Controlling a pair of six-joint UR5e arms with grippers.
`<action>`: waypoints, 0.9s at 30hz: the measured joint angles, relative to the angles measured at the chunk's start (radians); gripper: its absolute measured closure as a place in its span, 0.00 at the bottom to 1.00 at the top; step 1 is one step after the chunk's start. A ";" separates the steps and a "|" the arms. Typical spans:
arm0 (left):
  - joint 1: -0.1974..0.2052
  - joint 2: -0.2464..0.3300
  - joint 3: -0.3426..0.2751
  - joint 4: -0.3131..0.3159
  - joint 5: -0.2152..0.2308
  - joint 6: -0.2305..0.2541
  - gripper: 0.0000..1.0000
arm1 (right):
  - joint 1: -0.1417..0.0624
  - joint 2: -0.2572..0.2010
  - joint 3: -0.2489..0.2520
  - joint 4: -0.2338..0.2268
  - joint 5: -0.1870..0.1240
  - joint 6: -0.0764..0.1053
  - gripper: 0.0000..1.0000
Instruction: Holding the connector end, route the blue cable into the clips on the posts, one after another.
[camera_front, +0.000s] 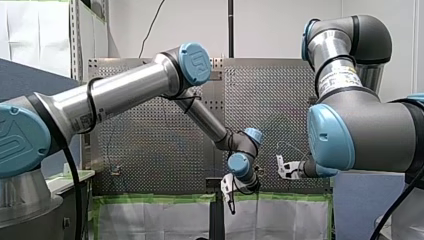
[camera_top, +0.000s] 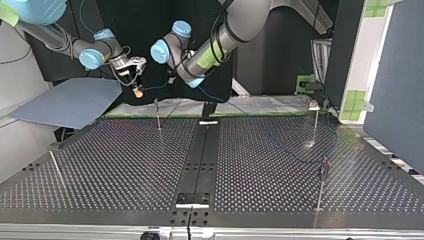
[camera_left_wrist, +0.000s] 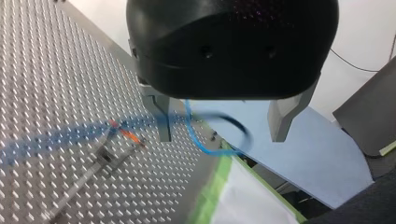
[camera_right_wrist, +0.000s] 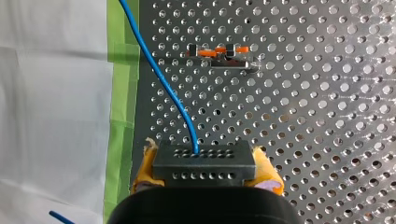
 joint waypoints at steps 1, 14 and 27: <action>0.000 -0.009 0.000 0.001 0.003 -0.014 0.00 | 0.000 0.000 0.000 0.000 0.000 0.000 1.00; 0.006 -0.028 0.056 0.011 0.007 -0.093 0.00 | 0.004 0.000 0.000 -0.002 0.000 0.000 1.00; 0.042 -0.067 0.109 0.006 0.020 -0.118 0.00 | 0.005 0.000 0.000 -0.003 -0.001 0.000 1.00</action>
